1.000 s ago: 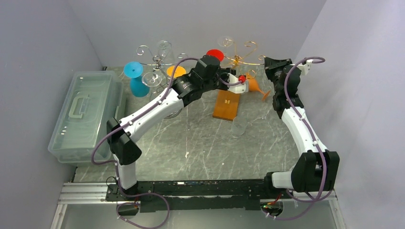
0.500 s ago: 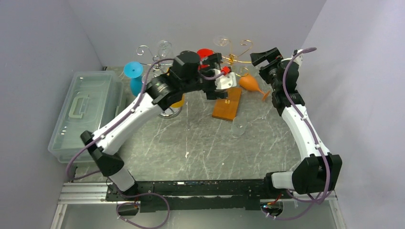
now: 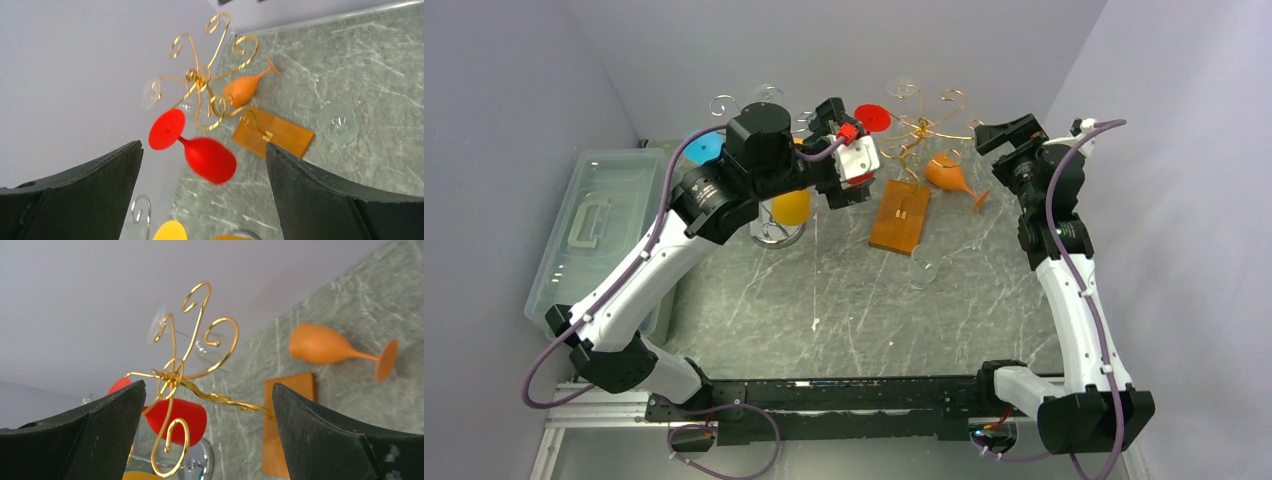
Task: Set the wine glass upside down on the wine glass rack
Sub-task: Adjust the wine rack at the center of the board, then pick up the wine glass at the center of the board.
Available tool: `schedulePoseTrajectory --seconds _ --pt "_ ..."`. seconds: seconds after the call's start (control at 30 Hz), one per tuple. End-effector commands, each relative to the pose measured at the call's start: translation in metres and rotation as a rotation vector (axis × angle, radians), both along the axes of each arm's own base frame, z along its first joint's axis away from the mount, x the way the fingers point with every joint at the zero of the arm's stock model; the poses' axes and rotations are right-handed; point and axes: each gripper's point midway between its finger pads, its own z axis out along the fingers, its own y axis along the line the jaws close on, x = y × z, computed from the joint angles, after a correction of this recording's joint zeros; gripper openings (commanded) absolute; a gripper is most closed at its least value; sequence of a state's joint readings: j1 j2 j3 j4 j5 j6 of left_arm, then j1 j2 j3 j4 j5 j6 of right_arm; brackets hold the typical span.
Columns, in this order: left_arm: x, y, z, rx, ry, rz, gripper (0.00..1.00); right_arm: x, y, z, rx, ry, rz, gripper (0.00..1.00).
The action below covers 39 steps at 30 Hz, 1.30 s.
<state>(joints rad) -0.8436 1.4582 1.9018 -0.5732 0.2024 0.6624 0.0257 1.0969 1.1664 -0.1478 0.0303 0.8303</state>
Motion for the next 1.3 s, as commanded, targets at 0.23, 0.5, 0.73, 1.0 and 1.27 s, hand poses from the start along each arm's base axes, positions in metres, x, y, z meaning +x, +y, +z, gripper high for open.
schedulePoseTrajectory --seconds 0.23,0.5,0.73,1.0,1.27 --pt "0.037 0.078 0.013 -0.144 0.226 0.288 0.99 -0.073 0.0 -0.043 -0.209 0.12 0.089 1.0" --pt "0.032 0.124 -0.012 -0.164 0.3 0.39 1.0 -0.111 0.024 -0.163 -0.173 0.36 0.226 1.0" --pt "0.003 0.137 -0.05 -0.119 0.448 0.405 0.99 -0.112 0.033 -0.207 -0.243 0.492 0.259 1.0" --pt "-0.019 0.143 -0.082 -0.12 0.528 0.408 0.99 -0.098 0.041 -0.249 -0.242 0.598 0.281 0.73" --pt "-0.019 0.14 -0.098 -0.094 0.54 0.39 0.99 -0.09 0.046 -0.27 -0.261 0.653 0.303 0.67"
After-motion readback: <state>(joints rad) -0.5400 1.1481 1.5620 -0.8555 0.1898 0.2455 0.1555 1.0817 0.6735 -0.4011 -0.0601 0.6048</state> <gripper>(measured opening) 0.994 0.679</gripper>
